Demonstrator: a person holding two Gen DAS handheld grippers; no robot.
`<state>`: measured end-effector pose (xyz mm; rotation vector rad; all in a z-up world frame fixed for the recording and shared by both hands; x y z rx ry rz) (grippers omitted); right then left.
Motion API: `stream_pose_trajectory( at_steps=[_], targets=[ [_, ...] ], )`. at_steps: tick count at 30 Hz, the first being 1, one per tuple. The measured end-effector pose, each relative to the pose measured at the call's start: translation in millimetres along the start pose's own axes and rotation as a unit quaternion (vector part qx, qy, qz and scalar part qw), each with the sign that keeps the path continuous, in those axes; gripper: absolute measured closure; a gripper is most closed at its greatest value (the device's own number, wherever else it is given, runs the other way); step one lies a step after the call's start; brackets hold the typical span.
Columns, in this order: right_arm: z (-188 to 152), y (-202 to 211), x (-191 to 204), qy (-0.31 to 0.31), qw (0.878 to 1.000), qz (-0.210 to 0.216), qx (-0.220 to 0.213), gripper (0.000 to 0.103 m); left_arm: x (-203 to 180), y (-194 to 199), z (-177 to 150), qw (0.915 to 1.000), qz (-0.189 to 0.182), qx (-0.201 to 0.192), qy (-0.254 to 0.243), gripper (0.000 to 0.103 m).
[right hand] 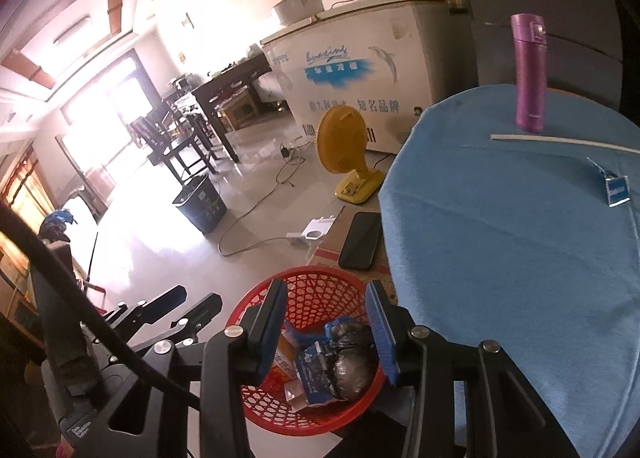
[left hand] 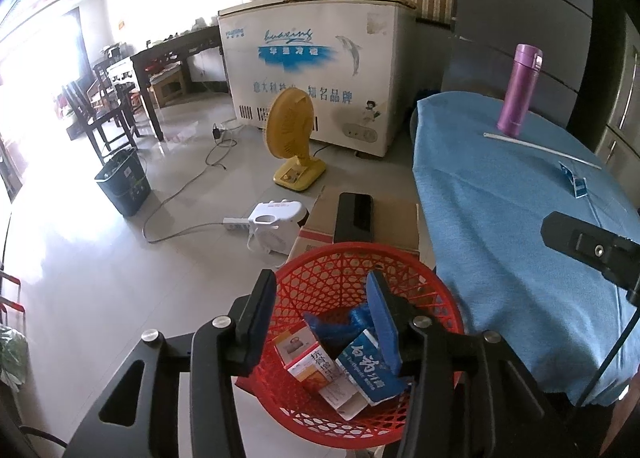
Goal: Collect trash
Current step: 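Open both tools to drop the toothpaste box and black bag into the basket, then move both tools back over the table toward the small blue box and clear tray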
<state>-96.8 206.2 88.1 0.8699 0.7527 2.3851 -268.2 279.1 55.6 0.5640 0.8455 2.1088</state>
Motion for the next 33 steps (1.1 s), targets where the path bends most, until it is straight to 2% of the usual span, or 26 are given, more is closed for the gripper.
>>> stream_pose_trajectory(
  at_steps=[3,9,13,20,26,33],
  targets=[
    [-3.9,16.3,-11.9,-0.013,1.0,-0.007,-0.014,0.058,-4.1,5.6,0.7,0.9999,0.002,-0.009,-0.006,0.044],
    [-1.2,45.0,-44.6,-0.052,0.998,-0.016,-0.043,0.058,-21.1,13.1,6.3,0.9996,-0.004,-0.015,-0.022,0.043],
    [-1.1,61.2,-75.3,-0.085,0.994,-0.02,-0.058,0.052,-41.8,14.8,8.6,0.9988,-0.014,-0.015,-0.046,0.042],
    [-12.0,77.2,-134.6,-0.153,0.985,-0.031,-0.068,0.051,-85.9,4.8,5.9,0.9954,-0.03,0.008,-0.091,0.042],
    [-24.7,104.7,-198.1,-0.209,0.973,-0.051,-0.086,0.049,-123.5,2.6,9.6,0.9904,-0.045,0.018,-0.13,0.042],
    [-41.9,163.5,-287.0,-0.279,0.948,-0.094,-0.121,0.047,-169.6,-1.2,19.3,0.9816,-0.08,0.041,-0.169,0.042]
  ],
)
Point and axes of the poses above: each gripper's, at about its wrist camera, not at the fingertips, and y roughly against the way its jaws point, x to its left, z to its top, the point moved 1 cm from there along -y, roughly the way its jaws point, and after that the axes turned 7 degrees about z, right-handed, at the moved point
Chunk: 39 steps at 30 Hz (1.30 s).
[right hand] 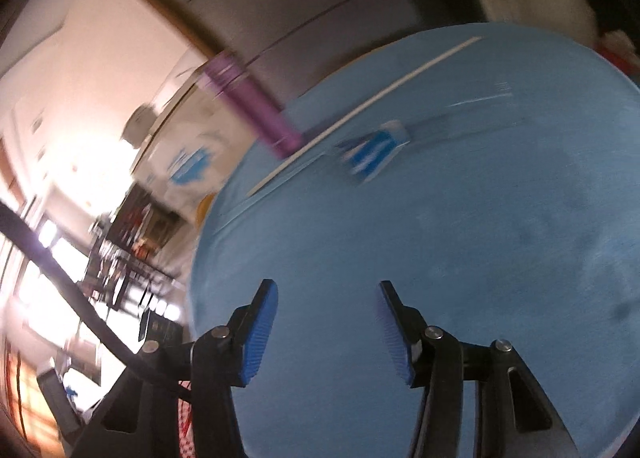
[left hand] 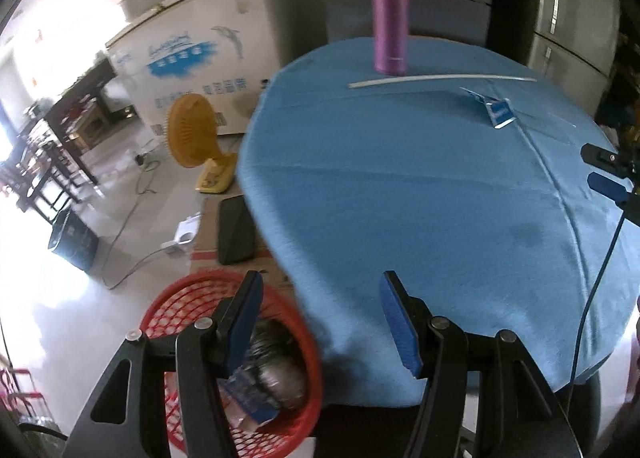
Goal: Collect trash
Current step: 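Move both tools back over the table toward the small blue box and clear tray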
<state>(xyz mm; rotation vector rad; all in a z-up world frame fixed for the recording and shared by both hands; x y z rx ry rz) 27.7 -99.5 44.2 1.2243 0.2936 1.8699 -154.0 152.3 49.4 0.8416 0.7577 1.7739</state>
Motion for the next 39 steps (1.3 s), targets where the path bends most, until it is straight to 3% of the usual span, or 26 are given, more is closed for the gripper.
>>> stream_pose_trajectory(
  at_steps=[7,12,19,22,26,31,33,36,39],
  targets=[
    [63.4,40.0,-79.0,-0.064,0.997,-0.022,-0.043,0.043,-48.8,-4.2,46.7,0.9982,-0.034,0.001,-0.049,0.041],
    [111.8,49.5,-109.2,-0.074,0.995,-0.011,-0.064,0.041,-77.6,-9.6,81.5,0.9958,-0.067,0.01,-0.061,0.031],
    [184.5,13.2,-149.9,-0.093,0.991,0.047,-0.085,0.036,-106.5,-20.4,115.9,0.9935,-0.078,0.031,-0.077,0.031],
    [203.0,-13.7,-171.6,-0.109,0.989,0.077,-0.066,0.036,-115.0,-26.0,124.0,0.9924,-0.079,0.046,-0.083,0.031],
    [209.4,-51.5,-184.9,-0.118,0.986,0.113,-0.009,0.036,-128.6,-35.5,132.6,0.9908,-0.077,0.06,-0.093,0.031],
    [199.7,-63.7,-174.8,-0.046,0.988,0.133,0.065,0.036,-144.4,-48.7,152.8,0.9886,-0.093,0.075,-0.091,0.031],
    [186.0,-55.3,-163.9,-0.009,0.987,0.142,0.08,0.036,-150.4,-54.7,162.1,0.9879,-0.098,0.081,-0.089,0.031],
    [168.7,-43.6,-143.8,0.046,0.988,0.121,0.082,0.023,-156.9,-60.4,173.9,0.9874,-0.102,0.086,-0.085,0.031],
    [151.8,-39.6,-124.5,0.096,0.987,0.104,0.081,0.023,-164.1,-64.0,186.8,0.9879,-0.103,0.085,-0.08,0.031]
  ],
)
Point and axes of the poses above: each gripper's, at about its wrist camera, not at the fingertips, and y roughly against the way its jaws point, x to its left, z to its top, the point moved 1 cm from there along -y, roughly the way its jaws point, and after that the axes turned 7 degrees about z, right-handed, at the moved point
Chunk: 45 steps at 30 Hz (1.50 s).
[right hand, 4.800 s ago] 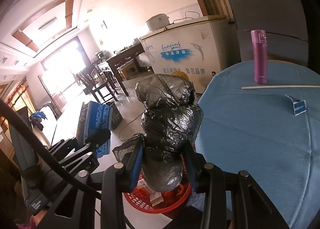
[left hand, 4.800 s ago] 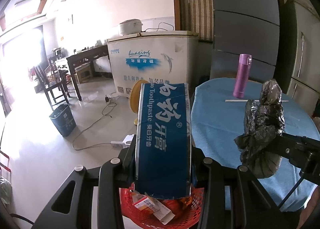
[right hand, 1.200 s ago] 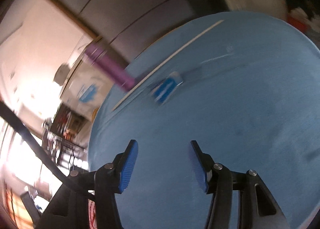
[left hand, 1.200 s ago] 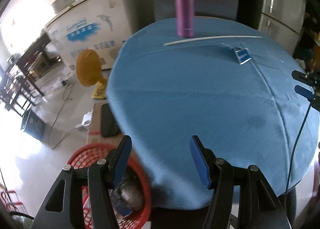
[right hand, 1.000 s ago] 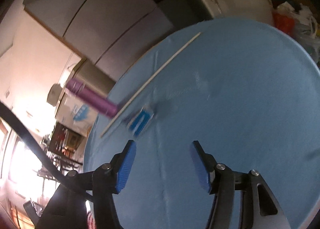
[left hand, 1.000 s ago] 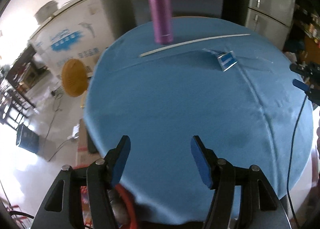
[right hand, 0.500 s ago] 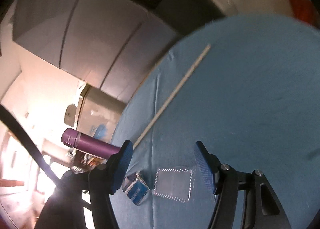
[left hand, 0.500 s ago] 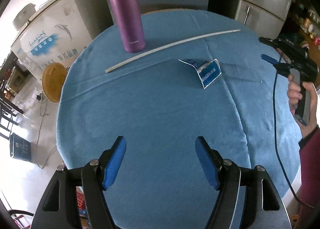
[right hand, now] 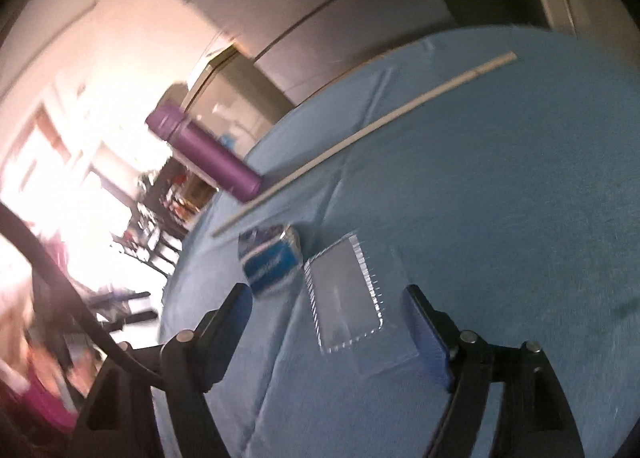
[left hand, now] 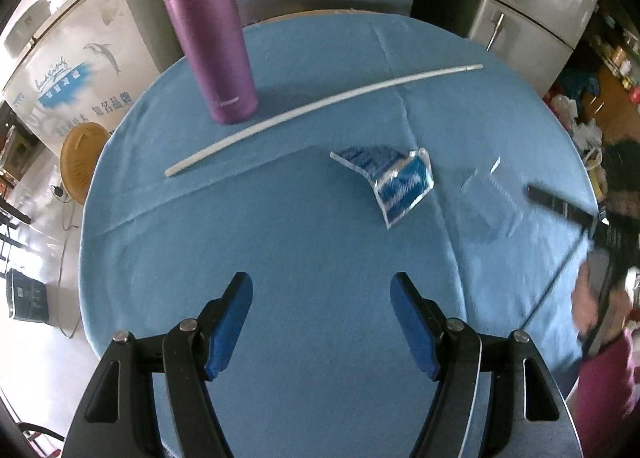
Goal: Collect trash
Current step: 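Move both tools back over the table toward the small blue box and clear tray, then grasp the crumpled blue carton with the left tool while the right tool grasps the clear plastic tray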
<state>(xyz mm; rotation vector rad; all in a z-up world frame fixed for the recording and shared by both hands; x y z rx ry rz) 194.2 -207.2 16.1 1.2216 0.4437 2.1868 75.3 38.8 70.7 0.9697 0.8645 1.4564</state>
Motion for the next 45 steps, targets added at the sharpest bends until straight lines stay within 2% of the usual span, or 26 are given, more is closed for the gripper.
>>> stream_pose_trajectory(
  at_steps=[4,8,9,10,11,16,19,22,28,34,40,45],
  targets=[
    [-12.1,-13.0,24.2,0.066,0.995,-0.07,-0.005,0.022,-6.3,-5.9,19.2,0.9999,-0.002,-0.003,0.011,0.031],
    [-17.0,-20.3,21.3,0.075,0.991,-0.112,-0.017,0.022,-14.5,-14.1,31.9,0.9998,0.001,0.003,0.018,0.031],
    [-17.5,-19.4,19.4,0.078,0.99,-0.116,-0.021,0.027,-18.6,-16.4,35.4,0.9998,0.001,0.005,0.017,0.031],
    [-19.2,-19.2,18.4,0.082,0.989,-0.117,-0.028,0.045,-22.2,-18.2,37.9,0.9998,0.0,0.006,0.018,0.031],
    [-18.7,-22.2,19.1,0.081,0.989,-0.117,-0.028,0.051,-25.0,-19.8,39.9,0.9998,-0.001,0.007,0.018,0.031],
    [-16.6,-8.7,6.4,0.053,0.992,-0.093,-0.073,0.051,-41.3,-34.7,58.0,0.9989,-0.009,0.018,0.043,0.031],
    [-14.3,3.0,-5.0,0.022,0.991,-0.08,-0.105,0.051,-48.9,-47.7,71.2,0.9967,-0.015,0.03,0.075,0.031],
    [-12.9,8.8,-9.1,0.007,0.989,-0.085,-0.124,0.051,-55.2,-58.9,82.1,0.9946,-0.014,0.035,0.097,0.031],
    [-12.1,17.0,-17.2,-0.016,0.986,-0.086,-0.141,0.051,-66.0,-74.2,96.1,0.9917,0.01,0.038,0.122,0.031],
    [-11.5,22.3,-23.5,-0.036,0.986,-0.077,-0.144,0.051,-64.0,-92.1,100.0,0.9854,0.006,0.064,0.158,0.031],
    [-10.9,23.2,-25.2,-0.041,0.986,-0.072,-0.144,0.051,-66.4,-107.6,103.2,0.9834,0.019,0.075,0.164,0.027],
    [-11.3,24.7,-27.2,-0.048,0.986,-0.07,-0.147,0.051,-75.8,-110.6,102.9,0.985,0.031,0.07,0.155,0.026]
  ],
)
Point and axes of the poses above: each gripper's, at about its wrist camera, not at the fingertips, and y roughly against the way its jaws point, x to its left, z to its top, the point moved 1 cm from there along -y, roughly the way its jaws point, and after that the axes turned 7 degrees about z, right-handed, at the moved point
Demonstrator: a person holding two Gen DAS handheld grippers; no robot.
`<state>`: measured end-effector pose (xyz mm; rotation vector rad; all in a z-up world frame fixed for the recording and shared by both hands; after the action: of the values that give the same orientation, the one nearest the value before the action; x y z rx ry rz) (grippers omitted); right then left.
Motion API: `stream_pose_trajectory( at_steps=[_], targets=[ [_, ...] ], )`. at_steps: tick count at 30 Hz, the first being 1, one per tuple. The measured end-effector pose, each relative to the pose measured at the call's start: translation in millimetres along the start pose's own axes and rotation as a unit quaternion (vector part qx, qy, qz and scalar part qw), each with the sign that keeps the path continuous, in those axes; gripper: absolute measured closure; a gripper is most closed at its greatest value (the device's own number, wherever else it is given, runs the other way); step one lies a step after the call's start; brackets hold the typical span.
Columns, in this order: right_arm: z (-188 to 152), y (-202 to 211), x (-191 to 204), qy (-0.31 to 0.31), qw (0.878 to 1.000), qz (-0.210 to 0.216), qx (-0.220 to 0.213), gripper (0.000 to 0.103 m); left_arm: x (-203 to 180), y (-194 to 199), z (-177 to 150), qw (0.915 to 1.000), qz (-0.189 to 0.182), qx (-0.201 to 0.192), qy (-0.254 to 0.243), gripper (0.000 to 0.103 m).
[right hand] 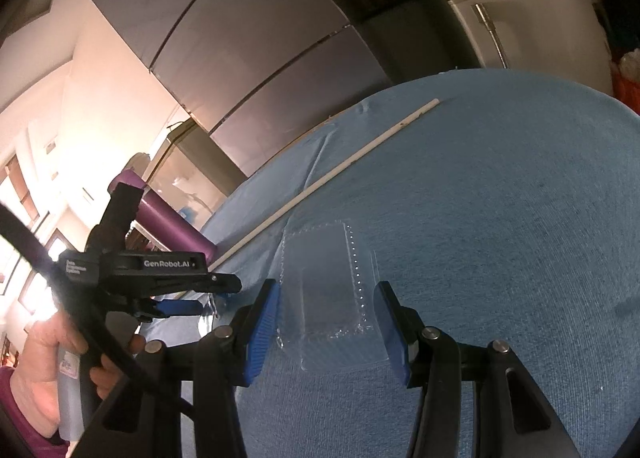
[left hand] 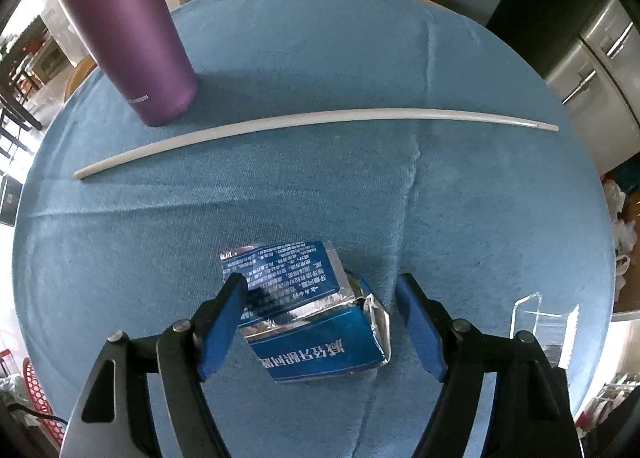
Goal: Collect trash
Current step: 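Grasp the crumpled blue carton with the left tool while the right tool grasps the clear plastic tray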
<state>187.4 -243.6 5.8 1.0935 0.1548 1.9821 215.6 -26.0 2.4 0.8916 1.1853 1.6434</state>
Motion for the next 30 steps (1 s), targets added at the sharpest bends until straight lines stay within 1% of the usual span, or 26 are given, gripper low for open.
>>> stream_pose_trajectory(
  at_steps=[5,11,13,15,16,18,20,23,27,28,29,30],
  targets=[
    [0.3,0.3,0.5,0.001,1.0,-0.002,-0.002,0.051,-2.3,-0.3,-6.3,0.9999,0.007,-0.007,-0.004,0.027],
    [0.2,1.3,0.3,0.0,1.0,-0.002,-0.004,0.051,-7.7,-2.5,-23.0,0.9996,0.009,-0.021,-0.014,0.027],
    [-0.1,1.6,1.2,0.002,1.0,-0.002,-0.005,0.051,-8.9,-1.3,-27.9,0.9993,0.005,-0.031,-0.021,0.03],
    [-0.3,2.0,1.5,0.003,1.0,-0.002,-0.006,0.051,-10.2,1.9,-32.1,0.9986,0.004,-0.042,-0.032,0.039],
    [-0.3,2.2,1.6,0.003,1.0,-0.002,-0.006,0.051,-13.1,4.7,-34.7,0.9979,0.004,-0.05,-0.041,0.041],
    [-0.8,3.1,1.3,0.002,1.0,-0.002,-0.007,0.051,-16.9,8.9,-38.2,0.9968,0.005,-0.059,-0.053,0.049],
    [-0.9,3.9,1.1,0.002,1.0,-0.001,-0.008,0.051,-19.4,12.5,-43.1,0.9958,0.005,-0.068,-0.062,0.053],
    [-1.8,4.5,1.5,0.003,1.0,0.0,-0.008,0.051,-16.2,18.1,-47.2,0.9956,-0.009,-0.068,-0.063,0.054],
    [-1.9,4.5,1.8,0.004,1.0,0.0,-0.008,0.051,-2.6,22.3,-50.9,0.9961,-0.031,-0.058,-0.059,0.054],
    [-1.8,4.6,1.4,0.003,1.0,0.001,-0.008,0.051,0.1,23.4,-52.1,0.9965,-0.028,-0.055,-0.058,0.054],
    [-1.8,4.7,1.0,0.002,1.0,0.002,-0.007,0.051,9.9,28.0,-42.3,0.9967,-0.032,-0.051,-0.056,0.054],
    [-1.8,4.7,0.8,0.001,1.0,0.003,-0.007,0.051,13.1,28.1,-43.0,0.9967,-0.04,-0.045,-0.054,0.053]
  ],
)
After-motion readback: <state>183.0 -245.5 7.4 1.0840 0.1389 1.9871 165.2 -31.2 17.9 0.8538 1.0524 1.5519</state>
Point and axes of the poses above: each gripper's, at about its wrist camera, not at the fingertips, and y roughly against the way its jaws point, x to its left, z to its top, the point moved 1 cm from there along -y, roughly the way its jaws point, and after that the axes turned 7 degrees about z, right-handed, at the moved point
